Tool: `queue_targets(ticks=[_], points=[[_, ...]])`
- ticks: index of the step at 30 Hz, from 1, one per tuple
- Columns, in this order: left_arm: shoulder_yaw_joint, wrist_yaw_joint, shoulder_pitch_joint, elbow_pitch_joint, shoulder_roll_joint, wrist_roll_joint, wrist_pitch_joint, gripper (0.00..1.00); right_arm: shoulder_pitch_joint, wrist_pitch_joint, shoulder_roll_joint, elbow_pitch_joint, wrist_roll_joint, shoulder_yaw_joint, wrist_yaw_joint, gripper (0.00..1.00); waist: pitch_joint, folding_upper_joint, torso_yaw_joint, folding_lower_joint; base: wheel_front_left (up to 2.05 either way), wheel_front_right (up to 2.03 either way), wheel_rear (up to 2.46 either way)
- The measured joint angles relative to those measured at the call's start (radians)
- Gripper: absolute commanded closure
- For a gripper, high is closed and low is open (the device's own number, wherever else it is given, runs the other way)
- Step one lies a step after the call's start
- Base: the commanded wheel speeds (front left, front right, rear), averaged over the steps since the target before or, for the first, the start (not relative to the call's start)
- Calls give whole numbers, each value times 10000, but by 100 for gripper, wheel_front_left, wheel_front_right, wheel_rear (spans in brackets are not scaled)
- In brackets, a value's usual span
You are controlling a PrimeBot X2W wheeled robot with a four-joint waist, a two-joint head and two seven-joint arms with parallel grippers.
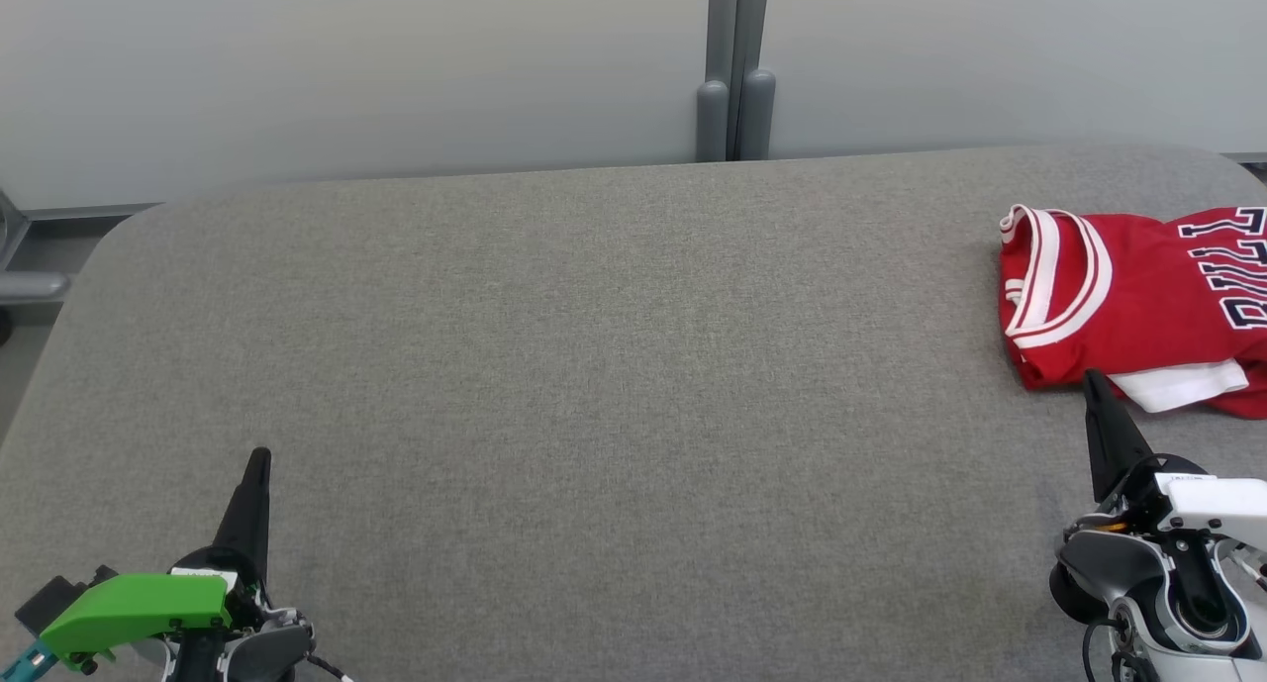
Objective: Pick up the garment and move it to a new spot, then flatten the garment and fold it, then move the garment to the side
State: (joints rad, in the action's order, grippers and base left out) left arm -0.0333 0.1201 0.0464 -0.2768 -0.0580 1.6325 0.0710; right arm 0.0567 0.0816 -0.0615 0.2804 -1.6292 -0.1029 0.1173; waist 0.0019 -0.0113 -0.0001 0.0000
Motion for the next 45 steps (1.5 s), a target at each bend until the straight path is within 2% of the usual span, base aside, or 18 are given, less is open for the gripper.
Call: queue_targets(ticks=[45], points=[[-17,2,7,-21,2,0,73,100,5,29,6,13,0,-31,2,100,-1,0,0,0,0,0,0]])
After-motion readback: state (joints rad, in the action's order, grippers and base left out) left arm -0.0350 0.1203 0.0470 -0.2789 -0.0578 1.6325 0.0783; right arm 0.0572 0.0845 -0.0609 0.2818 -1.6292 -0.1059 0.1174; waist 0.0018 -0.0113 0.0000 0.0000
